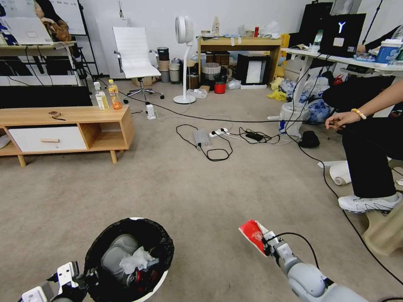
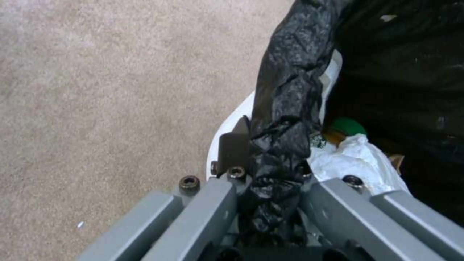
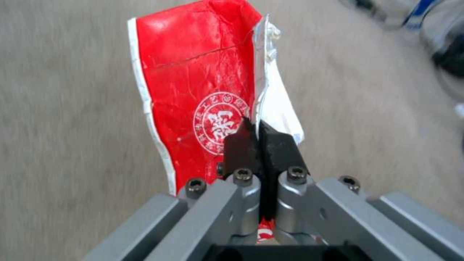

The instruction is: Pick up the trash bin and place the garbage on the floor into it.

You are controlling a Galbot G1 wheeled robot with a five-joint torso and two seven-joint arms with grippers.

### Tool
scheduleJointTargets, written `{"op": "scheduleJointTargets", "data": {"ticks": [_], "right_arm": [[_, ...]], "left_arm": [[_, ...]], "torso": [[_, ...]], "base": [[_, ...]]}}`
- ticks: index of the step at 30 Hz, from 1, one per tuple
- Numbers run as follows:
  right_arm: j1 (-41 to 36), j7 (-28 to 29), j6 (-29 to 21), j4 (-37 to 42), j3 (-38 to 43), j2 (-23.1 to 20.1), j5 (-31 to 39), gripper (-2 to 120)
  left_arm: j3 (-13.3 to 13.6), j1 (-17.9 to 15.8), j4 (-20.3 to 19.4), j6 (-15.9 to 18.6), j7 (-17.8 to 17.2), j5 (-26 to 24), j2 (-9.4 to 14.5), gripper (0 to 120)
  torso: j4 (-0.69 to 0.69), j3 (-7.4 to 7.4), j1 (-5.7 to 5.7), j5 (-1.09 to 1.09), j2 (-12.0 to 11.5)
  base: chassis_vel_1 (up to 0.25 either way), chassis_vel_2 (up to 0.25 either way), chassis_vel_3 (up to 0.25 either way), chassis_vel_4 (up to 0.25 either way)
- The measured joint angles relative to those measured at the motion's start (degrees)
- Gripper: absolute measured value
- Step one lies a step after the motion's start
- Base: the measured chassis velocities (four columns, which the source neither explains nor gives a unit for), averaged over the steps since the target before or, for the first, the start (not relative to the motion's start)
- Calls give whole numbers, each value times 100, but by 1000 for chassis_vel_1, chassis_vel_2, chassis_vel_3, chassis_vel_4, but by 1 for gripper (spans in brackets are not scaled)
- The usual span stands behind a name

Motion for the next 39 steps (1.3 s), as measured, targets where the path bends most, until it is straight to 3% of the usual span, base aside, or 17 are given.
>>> {"op": "scheduleJointTargets", "data": {"ticks": [13, 16, 18, 20, 28, 39], "right_arm": [[589, 260, -177, 1829, 208, -415, 499, 0], [959, 400, -308, 2556, 109, -420, 903, 0], [959, 400, -308, 2556, 109, -420, 903, 0], [1414, 564, -347, 3135, -124, -303, 1426, 0], [2020, 680, -398, 3790, -449, 42, 2412, 0], [2289, 455, -206, 3968, -797, 144, 3084, 0]], "left_arm": [[-75, 88, -279, 46, -106, -176, -1, 1], [-101, 87, -359, 49, -173, -296, 48, 1], [-101, 87, -359, 49, -173, -296, 48, 1], [-138, 99, -464, 52, -246, -481, 99, 1], [-155, 158, -641, 54, -295, -621, 155, 1], [-36, 127, -635, 55, -300, -620, 198, 1]], "torso": [[2, 0, 0, -1, 0], [1, 0, 0, -1, 0], [1, 0, 0, -1, 0], [1, 0, 0, -1, 0], [1, 0, 0, 0, 0], [-1, 0, 0, 0, 0]], "base": [[0, 0, 0, 0], [0, 0, 0, 0], [0, 0, 0, 0], [0, 0, 0, 0], [0, 0, 0, 0], [0, 0, 0, 0]]}}
